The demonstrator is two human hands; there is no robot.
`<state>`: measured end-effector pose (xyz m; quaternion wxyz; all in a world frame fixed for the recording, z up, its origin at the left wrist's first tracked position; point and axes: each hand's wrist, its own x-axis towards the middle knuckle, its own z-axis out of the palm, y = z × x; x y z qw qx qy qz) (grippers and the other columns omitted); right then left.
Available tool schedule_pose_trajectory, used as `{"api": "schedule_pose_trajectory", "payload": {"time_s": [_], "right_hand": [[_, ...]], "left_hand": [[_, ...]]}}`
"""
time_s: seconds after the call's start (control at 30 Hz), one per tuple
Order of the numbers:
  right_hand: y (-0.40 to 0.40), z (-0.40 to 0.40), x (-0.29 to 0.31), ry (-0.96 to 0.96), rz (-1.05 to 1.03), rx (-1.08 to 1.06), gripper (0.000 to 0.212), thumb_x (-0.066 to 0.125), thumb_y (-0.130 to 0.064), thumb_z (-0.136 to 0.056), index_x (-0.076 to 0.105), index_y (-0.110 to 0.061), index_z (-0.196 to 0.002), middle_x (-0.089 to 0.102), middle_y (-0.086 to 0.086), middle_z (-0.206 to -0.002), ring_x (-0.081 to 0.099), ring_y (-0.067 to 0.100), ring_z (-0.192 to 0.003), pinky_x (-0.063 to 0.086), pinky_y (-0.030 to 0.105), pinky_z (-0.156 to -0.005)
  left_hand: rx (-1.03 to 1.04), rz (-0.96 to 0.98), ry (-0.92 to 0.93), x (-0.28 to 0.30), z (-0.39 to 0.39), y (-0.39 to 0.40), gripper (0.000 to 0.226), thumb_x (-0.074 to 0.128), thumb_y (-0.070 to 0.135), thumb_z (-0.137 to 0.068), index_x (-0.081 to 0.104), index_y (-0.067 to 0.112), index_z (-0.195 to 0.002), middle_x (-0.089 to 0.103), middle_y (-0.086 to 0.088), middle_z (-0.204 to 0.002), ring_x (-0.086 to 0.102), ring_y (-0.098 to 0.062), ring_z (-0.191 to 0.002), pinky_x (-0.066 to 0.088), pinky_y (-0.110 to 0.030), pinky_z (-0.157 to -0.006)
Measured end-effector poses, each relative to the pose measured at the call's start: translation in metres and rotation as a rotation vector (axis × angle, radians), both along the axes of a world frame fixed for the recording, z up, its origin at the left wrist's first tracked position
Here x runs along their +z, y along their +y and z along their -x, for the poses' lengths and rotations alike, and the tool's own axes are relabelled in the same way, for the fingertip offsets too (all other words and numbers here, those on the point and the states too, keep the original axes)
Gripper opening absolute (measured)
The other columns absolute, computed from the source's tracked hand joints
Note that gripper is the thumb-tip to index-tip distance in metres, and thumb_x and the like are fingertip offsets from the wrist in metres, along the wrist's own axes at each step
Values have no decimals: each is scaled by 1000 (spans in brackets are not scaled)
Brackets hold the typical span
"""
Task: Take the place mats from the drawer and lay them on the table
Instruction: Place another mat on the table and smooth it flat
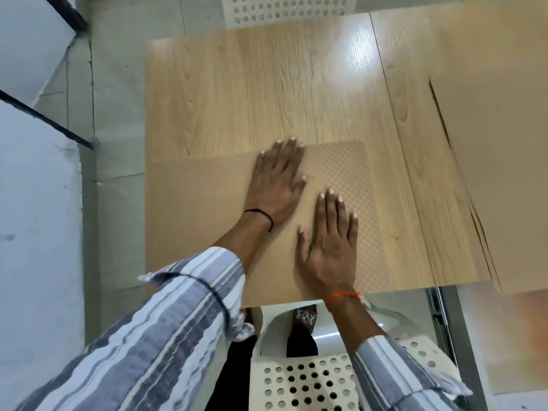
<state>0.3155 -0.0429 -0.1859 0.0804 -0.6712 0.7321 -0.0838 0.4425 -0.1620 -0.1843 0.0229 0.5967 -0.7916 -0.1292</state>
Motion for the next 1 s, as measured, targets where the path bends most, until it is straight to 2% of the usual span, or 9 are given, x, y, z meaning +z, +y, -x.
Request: {"api": "schedule_pose_trajectory", "payload": {"time_s": [0.23,0.33,0.53,0.63,0.73,0.87,1.0], "right_hand": [[0,1,-1,-5,-26,2,71,33,-47,-99,10,-13,-157,6,3,-166,2,19,-153,9,49,-123],[0,0,-1,2,-24,5,71,33,-47,-99,10,-12,-157,6,4,-165,2,19,-153,8,49,-123],[0,-1,1,3,-20,7,70,33,-46,-99,11,-11,-157,8,5,-165,4,20,-153,8,49,-123],[1,-1,0,4,-22,7,70,32,-46,-99,10,-11,-157,7,5,-165,3,21,-153,7,49,-123],[1,-1,1,3,-27,19,70,31,-46,-99,9,-11,-157,7,5,-165,3,20,-153,7,49,-123],[3,-1,2,7,-31,16,70,31,-45,-99,10,-12,-157,8,5,-165,5,21,-153,7,49,-123],[2,-1,0,12,-27,30,69,30,-45,-100,10,-11,-157,8,6,-165,5,22,-153,8,50,-122]], "left_hand": [[349,12,-62,-1,-135,48,66,26,51,-98,5,27,-156,1,5,-164,2,-18,-151,6,-45,-121],[433,0,-57,0,-167,61,68,20,53,-97,4,25,-156,1,3,-164,1,-19,-151,7,-45,-121],[500,-25,-4,10,-152,72,69,22,50,-98,5,16,-156,2,-4,-164,1,-23,-151,5,-49,-121],[371,-32,42,13,-114,122,68,24,48,-100,4,15,-156,0,-3,-164,-2,-21,-151,2,-44,-122],[274,-15,-51,5,-112,177,67,26,48,-99,6,19,-156,-1,-1,-164,-3,-18,-151,6,-44,-122],[472,-17,-5,2,-172,206,64,27,44,-98,9,24,-156,2,2,-164,4,-19,-151,14,-45,-120],[491,-17,16,2,-185,207,63,25,42,-98,5,26,-156,0,4,-164,5,-18,-151,9,-47,-121]]}}
